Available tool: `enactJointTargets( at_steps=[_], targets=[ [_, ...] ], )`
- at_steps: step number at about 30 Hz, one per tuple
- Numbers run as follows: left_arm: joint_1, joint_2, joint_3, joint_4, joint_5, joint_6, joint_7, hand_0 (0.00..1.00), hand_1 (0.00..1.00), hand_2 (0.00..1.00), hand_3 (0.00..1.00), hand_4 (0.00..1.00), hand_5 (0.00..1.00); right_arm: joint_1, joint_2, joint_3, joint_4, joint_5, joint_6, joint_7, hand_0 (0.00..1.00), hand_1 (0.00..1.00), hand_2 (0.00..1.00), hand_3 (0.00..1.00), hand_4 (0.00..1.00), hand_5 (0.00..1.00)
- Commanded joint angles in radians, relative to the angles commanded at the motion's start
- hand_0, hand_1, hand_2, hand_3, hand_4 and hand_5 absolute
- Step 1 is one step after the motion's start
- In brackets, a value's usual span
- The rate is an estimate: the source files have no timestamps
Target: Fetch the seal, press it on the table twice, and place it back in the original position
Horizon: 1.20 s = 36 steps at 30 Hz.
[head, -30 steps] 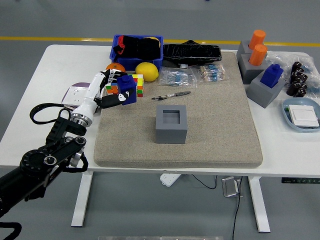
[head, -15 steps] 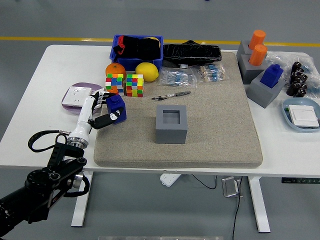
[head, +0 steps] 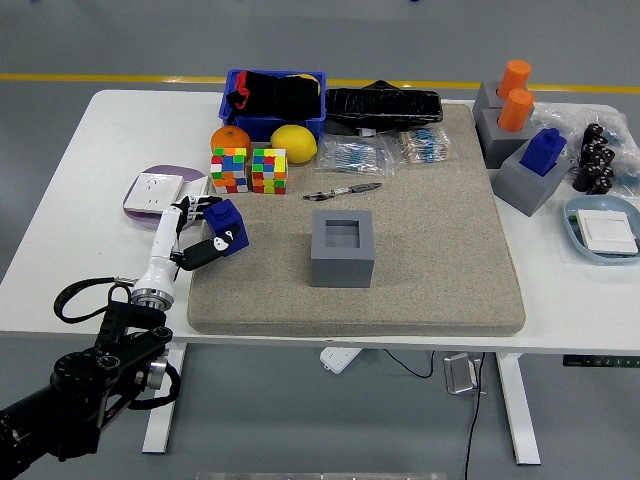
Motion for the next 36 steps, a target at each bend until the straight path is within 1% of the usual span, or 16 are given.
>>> enactJointTargets(
  at_steps=[5, 9, 13, 14, 15, 18, 22, 24, 27, 31, 36],
  targets=[
    [-0.004, 0.011, -0.028, -0.06, 0.025, 0.003, 0.004, 0.762, 0.546, 0.455, 0.61, 0.626, 0.002, -0.001, 0.001, 0.003, 0.001, -0.002, 0.0, 0.0, 0.842, 0.77, 0.76, 0.725, 0.782, 0.378],
    [-0.016, 0.029, -0.047, -0.134, 0.062, -0.001, 0.021, 0.762, 0.546, 0.455, 0.61, 0.626, 0.002, 0.0, 0.001, 0.006, 0.002, -0.002, 0.001, 0.0, 0.842, 0.77, 0.76, 0.725, 0.782, 0.378],
    [-0.034, 0.054, -0.049, -0.223, 0.119, -0.035, 0.073, 0.765, 0.545, 0.455, 0.61, 0.627, 0.002, -0.001, 0.002, 0.011, 0.001, -0.003, 0.001, -0.001, 0.843, 0.77, 0.76, 0.724, 0.783, 0.377],
    [-0.041, 0.065, -0.042, -0.247, 0.13, -0.055, 0.094, 0.765, 0.545, 0.455, 0.61, 0.627, 0.002, 0.0, 0.002, 0.013, 0.001, -0.003, 0.001, -0.001, 0.843, 0.77, 0.76, 0.724, 0.783, 0.377],
    [-0.047, 0.075, -0.033, -0.277, 0.132, -0.075, 0.116, 0.765, 0.545, 0.455, 0.61, 0.627, 0.002, 0.001, 0.001, 0.015, 0.001, -0.003, 0.001, -0.001, 0.843, 0.77, 0.76, 0.724, 0.783, 0.377],
    [-0.061, 0.093, -0.009, -0.353, 0.128, -0.117, 0.16, 0.767, 0.544, 0.455, 0.609, 0.625, 0.002, 0.001, 0.0, 0.02, 0.0, -0.005, 0.0, 0.0, 0.843, 0.77, 0.76, 0.725, 0.786, 0.378],
    [-0.088, 0.106, 0.033, -0.42, 0.137, -0.155, 0.198, 0.771, 0.547, 0.457, 0.611, 0.627, 0.002, 0.002, 0.0, 0.02, 0.001, -0.004, 0.001, -0.001, 0.843, 0.77, 0.76, 0.727, 0.788, 0.38],
    [-0.1, 0.104, 0.044, -0.432, 0.156, -0.175, 0.215, 0.771, 0.547, 0.457, 0.611, 0.627, 0.002, 0.003, 0.0, 0.02, 0.001, -0.004, 0.001, -0.001, 0.843, 0.77, 0.76, 0.727, 0.788, 0.38],
    [-0.119, 0.095, 0.058, -0.441, 0.145, -0.193, 0.229, 0.771, 0.547, 0.457, 0.611, 0.627, 0.002, 0.004, -0.001, 0.019, 0.002, -0.004, 0.001, -0.001, 0.843, 0.77, 0.76, 0.727, 0.788, 0.38],
    [-0.144, 0.078, 0.085, -0.436, 0.14, -0.198, 0.232, 0.771, 0.548, 0.459, 0.611, 0.629, 0.002, 0.005, -0.002, 0.015, 0.001, -0.002, 0.001, -0.001, 0.843, 0.77, 0.76, 0.727, 0.788, 0.382],
    [-0.167, 0.055, 0.112, -0.406, 0.135, -0.196, 0.23, 0.774, 0.55, 0.462, 0.613, 0.63, 0.002, 0.008, -0.001, 0.016, 0.002, -0.002, 0.001, -0.001, 0.843, 0.77, 0.761, 0.727, 0.79, 0.383]
  ],
)
